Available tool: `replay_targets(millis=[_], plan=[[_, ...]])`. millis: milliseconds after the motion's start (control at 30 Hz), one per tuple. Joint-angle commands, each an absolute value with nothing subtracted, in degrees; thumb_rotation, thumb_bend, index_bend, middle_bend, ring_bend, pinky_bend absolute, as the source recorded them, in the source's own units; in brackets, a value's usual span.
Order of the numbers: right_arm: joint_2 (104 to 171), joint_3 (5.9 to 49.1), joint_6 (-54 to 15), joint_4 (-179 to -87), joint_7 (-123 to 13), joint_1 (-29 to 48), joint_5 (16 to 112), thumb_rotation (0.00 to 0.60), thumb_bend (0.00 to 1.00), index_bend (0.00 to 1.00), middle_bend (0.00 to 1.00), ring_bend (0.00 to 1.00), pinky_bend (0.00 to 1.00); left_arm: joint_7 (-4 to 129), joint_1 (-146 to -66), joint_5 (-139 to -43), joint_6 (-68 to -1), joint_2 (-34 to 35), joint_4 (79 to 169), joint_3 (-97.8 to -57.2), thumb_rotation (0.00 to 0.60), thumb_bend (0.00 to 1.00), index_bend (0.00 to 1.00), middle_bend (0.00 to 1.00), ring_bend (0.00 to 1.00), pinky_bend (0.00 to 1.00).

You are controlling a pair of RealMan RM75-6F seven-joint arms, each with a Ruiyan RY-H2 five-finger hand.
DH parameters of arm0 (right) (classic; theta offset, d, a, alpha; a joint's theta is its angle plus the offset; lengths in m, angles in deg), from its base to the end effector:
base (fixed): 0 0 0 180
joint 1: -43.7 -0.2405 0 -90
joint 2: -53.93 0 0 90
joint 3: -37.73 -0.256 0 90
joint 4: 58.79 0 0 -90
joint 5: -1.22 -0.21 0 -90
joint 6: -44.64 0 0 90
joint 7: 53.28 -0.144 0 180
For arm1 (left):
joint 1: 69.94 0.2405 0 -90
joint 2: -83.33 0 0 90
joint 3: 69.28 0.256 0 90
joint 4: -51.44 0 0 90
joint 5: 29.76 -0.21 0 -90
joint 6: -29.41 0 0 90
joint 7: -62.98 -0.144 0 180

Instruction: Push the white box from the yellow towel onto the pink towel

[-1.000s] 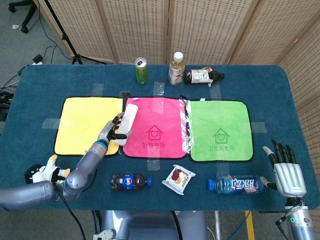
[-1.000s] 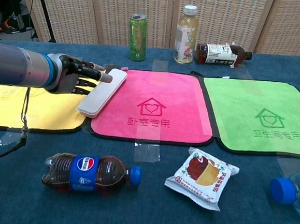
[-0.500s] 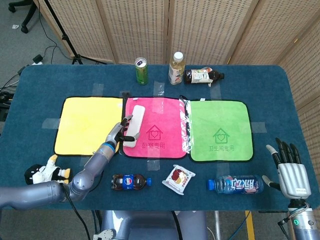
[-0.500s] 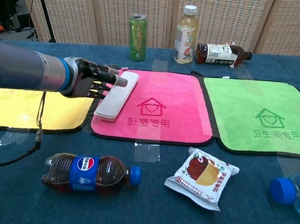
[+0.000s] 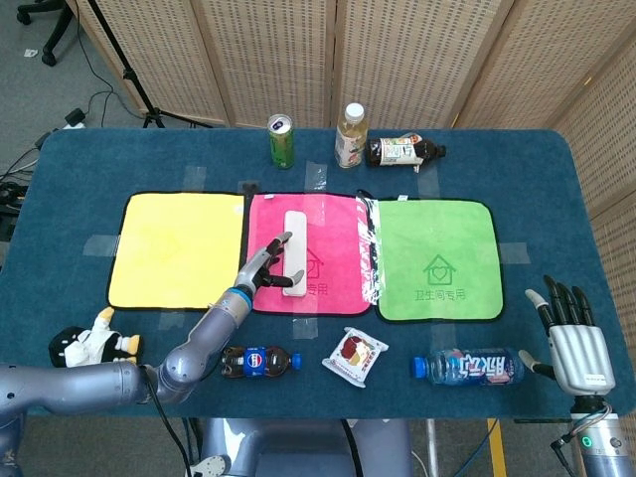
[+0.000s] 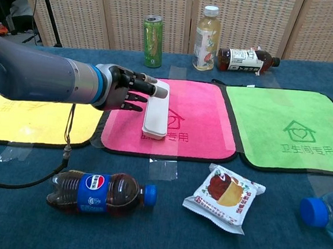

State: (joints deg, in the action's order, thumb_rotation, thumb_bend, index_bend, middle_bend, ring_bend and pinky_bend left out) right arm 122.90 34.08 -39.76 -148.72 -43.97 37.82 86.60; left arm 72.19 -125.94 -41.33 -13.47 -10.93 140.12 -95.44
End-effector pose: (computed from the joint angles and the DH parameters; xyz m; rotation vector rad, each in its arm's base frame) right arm -0.3092 -0.1895 0.1364 1.4232 -0.8065 0.8257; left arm -0.0599 0.3673 -0.0579 -1.0166 -2.3638 -1.1253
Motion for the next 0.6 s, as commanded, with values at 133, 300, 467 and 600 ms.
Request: replay_targets(millis=[133, 300, 467, 600], plan=[[122.8, 34.1, -39.6, -148.8, -44.0, 37.8, 86.6, 0.600, 0.00, 0.14, 0.00, 0.00, 0.00, 71.9, -125.2, -42.4, -13.4, -9.9, 141.1, -95.1, 0.600, 0.39, 0.02, 0.00, 0.00, 0.02], [122.7, 34.2, -39.6, -149.1, -43.8, 37.9, 86.8, 0.600, 0.00, 0.14, 0.00, 0.00, 0.00, 71.6, -123.5, -44.5, -13.9, -7.5, 143.3, -94.3, 0.600, 0.39, 0.02, 0.00, 0.00, 0.02], [122.7, 34.6, -39.6, -149.6, -43.3, 37.9, 87.3, 0.600, 0.00, 0.14, 0.00, 0.00, 0.00, 72.8, -120.2, -47.3, -14.1, -3.0, 147.6, -94.3, 0.600, 0.40, 0.02, 0.00, 0.00, 0.02], [122.6, 34.7, -39.6, -150.0, -42.9, 37.9, 87.6, 0.600, 0.00, 0.14, 0.00, 0.00, 0.00, 73.6, -116.6, -52.8, -16.3, 0.8, 152.2, -94.0, 0.600, 0.40, 0.02, 0.00, 0.00, 0.02]])
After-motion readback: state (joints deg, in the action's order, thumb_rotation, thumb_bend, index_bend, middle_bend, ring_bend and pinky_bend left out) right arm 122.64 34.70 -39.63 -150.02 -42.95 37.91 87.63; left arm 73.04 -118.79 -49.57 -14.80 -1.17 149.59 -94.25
